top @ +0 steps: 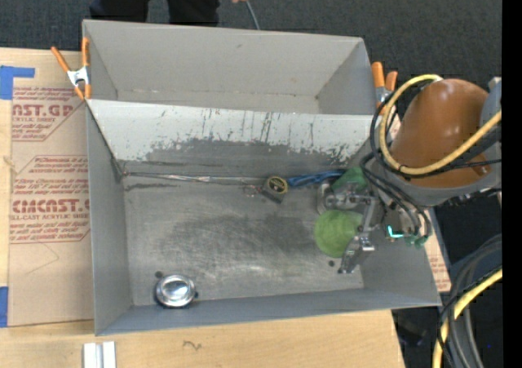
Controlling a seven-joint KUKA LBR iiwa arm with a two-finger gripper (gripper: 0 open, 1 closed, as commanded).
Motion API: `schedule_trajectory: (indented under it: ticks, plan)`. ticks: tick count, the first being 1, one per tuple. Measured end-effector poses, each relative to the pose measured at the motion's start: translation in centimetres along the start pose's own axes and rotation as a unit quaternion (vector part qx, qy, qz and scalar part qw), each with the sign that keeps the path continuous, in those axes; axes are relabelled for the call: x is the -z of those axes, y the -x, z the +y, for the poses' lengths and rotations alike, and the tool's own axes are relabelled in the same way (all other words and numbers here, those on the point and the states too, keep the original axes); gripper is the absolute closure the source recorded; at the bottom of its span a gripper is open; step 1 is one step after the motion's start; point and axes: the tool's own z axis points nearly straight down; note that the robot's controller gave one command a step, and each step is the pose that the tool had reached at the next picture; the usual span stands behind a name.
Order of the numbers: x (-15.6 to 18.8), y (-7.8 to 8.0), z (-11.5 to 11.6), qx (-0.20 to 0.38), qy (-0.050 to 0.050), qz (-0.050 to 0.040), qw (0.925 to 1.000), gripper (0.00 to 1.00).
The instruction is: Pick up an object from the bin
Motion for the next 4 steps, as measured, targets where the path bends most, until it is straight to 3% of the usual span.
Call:
schedule_trajectory:
  ticks: [1, 2, 3, 4]
  plan:
    - [1.8, 2.3, -2.5, 0.082, -0.001, -0.0050, 0.9966, 0.00]
    - [-8.0, 10.7, -2.1, 0.251, 0.000, -0.0035, 0.9680, 0.00]
    - [-11.3, 11.7, -1.8, 0.284, 0.006, -0.0135, 0.9587, 0.00]
    - [-11.2, 11.7, -1.8, 0.284, 0.005, -0.0137, 0.9587, 1.00]
